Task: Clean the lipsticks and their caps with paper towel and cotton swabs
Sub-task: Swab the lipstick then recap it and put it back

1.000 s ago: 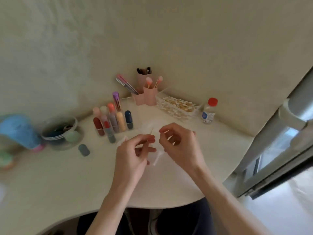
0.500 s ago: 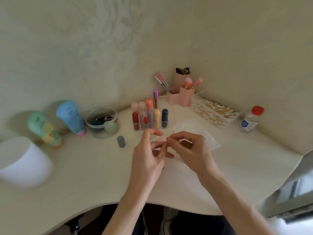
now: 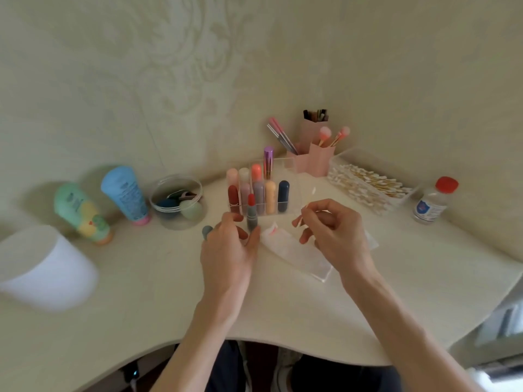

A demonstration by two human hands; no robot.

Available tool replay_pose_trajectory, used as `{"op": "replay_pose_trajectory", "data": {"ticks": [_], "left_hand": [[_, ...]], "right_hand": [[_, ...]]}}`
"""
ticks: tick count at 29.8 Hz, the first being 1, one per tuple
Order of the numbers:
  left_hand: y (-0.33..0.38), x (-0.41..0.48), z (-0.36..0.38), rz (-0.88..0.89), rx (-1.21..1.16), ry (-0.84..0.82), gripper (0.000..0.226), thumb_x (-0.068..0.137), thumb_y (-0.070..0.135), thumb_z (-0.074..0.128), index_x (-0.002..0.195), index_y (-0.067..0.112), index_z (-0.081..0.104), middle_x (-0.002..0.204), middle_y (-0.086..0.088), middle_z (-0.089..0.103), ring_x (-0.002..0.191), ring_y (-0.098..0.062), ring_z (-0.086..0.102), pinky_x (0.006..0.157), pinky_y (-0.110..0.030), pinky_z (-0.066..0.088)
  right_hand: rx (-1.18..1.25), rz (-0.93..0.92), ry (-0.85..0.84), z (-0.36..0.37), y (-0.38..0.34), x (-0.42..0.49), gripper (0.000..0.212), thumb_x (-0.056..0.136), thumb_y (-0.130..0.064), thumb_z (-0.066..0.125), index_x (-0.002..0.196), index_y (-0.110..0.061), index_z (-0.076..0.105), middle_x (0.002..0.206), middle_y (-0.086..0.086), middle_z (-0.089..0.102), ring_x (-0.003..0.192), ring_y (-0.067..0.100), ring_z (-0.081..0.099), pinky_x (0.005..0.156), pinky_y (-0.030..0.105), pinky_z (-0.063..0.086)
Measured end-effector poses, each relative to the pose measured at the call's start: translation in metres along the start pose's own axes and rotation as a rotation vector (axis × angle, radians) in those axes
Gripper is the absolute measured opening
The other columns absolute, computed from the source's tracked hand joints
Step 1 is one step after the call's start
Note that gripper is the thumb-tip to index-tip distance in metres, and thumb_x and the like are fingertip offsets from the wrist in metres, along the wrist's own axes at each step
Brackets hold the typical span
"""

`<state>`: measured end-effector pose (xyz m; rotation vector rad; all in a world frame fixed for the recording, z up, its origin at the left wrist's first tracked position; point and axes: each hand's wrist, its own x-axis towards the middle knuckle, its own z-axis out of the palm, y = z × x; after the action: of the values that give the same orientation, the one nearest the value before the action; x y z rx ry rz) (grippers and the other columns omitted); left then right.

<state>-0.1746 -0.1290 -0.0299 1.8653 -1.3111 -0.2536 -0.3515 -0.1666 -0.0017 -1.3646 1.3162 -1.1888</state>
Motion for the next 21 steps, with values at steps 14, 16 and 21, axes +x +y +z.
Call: {"op": "replay_pose_trajectory", "data": {"ticks": [14,16,21], "left_hand": [[0.010,0.006,-0.003,0.109,-0.187,0.046,0.027,0.079,0.049,0.076,0.091,0.027,0.066,0.096,0.015,0.067,0.055,-0.004,0.064,0.068,-0.036,0.055],[0.012,0.002,-0.013,0.049,-0.390,-0.061,0.025,0.080,0.039,0.082,0.089,0.021,0.066,0.094,0.013,0.073,0.054,-0.011,0.070,0.058,-0.028,0.053],[0.007,0.002,-0.023,-0.016,-0.643,-0.203,0.009,0.089,0.012,0.080,0.091,0.011,0.071,0.092,0.000,0.077,0.046,-0.026,0.060,0.048,-0.029,0.047]], "right_hand": [[0.179,-0.257,-0.146,-0.010,-0.005,0.007,0.012,0.103,-0.019,0.064,0.100,-0.009,0.070,0.069,-0.007,0.058,0.064,0.015,0.048,0.056,0.023,0.038],[0.239,-0.334,-0.236,-0.013,-0.015,0.013,0.015,0.102,-0.017,0.061,0.101,-0.003,0.067,0.072,0.009,0.058,0.065,0.024,0.048,0.055,0.034,0.036],[0.165,-0.462,-0.497,-0.011,-0.028,0.035,0.013,0.096,-0.011,0.067,0.104,-0.003,0.073,0.077,0.011,0.072,0.064,0.022,0.066,0.051,0.029,0.045]]}}
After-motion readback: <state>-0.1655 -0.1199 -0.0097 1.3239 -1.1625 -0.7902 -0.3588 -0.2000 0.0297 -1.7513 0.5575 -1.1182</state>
